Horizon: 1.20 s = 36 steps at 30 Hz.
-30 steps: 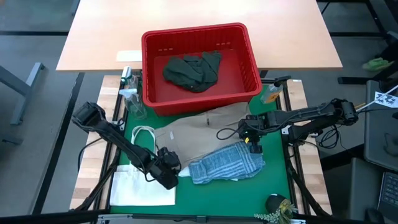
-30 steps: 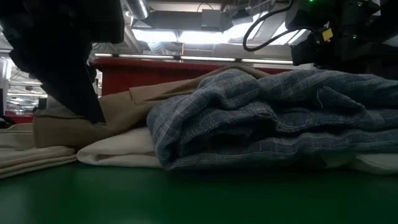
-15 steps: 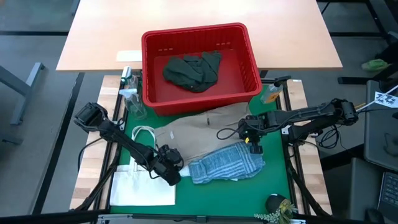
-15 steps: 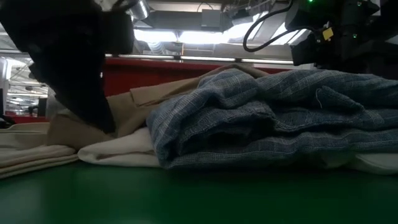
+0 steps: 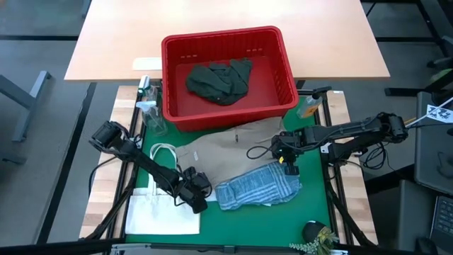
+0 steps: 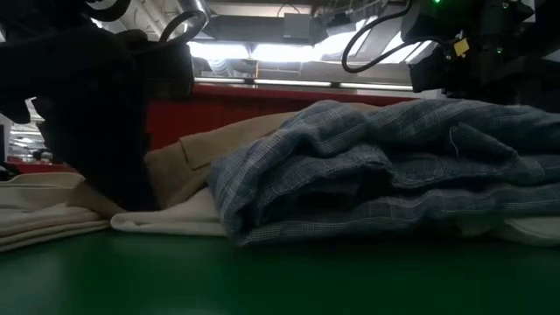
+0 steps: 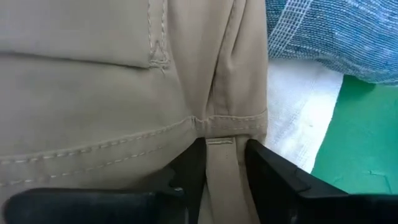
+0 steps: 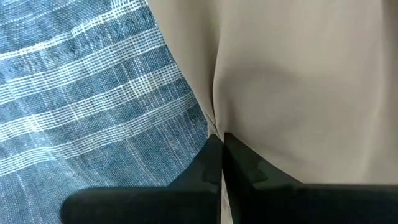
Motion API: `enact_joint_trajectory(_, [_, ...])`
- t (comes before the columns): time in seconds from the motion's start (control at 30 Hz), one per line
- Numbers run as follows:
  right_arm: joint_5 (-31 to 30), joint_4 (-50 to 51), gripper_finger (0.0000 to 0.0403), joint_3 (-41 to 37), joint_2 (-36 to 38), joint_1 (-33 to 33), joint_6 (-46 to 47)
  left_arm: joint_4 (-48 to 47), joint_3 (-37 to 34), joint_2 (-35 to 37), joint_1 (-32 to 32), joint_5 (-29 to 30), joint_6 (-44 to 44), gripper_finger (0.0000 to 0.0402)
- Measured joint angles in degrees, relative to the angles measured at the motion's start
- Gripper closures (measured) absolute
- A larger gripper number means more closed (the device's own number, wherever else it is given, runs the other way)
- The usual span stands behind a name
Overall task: Fold Laundry from Bin
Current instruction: Fold the light brown shorts
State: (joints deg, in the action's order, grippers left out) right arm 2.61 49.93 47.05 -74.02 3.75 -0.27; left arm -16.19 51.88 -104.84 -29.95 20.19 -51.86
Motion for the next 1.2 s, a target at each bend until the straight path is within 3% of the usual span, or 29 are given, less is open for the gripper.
enact_joint_trajectory(0.27, [0.00, -0.02, 0.0398, 0.00, 0.00, 0.00, 0.00, 0.08, -0.16, 0.25, 0.04, 0.36, -0.65, 0.0387])
enact_joint_trajectory(0.43, [0.97, 0.28, 0.0398, 0.31, 0.00, 0.00, 0.00, -3.52, 1.94, 1.95, 0.13, -0.95, -1.55, 0.0389])
enact_joint_trajectory(0.7, [1.29, 7.93, 0.0398, 7.96, 0.02, 0.00, 0.00, -24.67, 9.20, 9.68, 0.07, -1.23, -3.24, 0.0394])
enact_joint_trajectory(0.97, [-3.99, 16.84, 0.0398, 18.94, 0.02, 0.00, 0.02, -40.56, 16.72, 17.46, 0.66, 5.11, -4.96, 0.0394])
enact_joint_trajectory(1.2, [-12.24, 23.24, 0.0398, 28.77, 0.02, 0.00, -0.02, -55.91, 26.20, 20.45, 2.07, 11.78, -4.98, 0.0394])
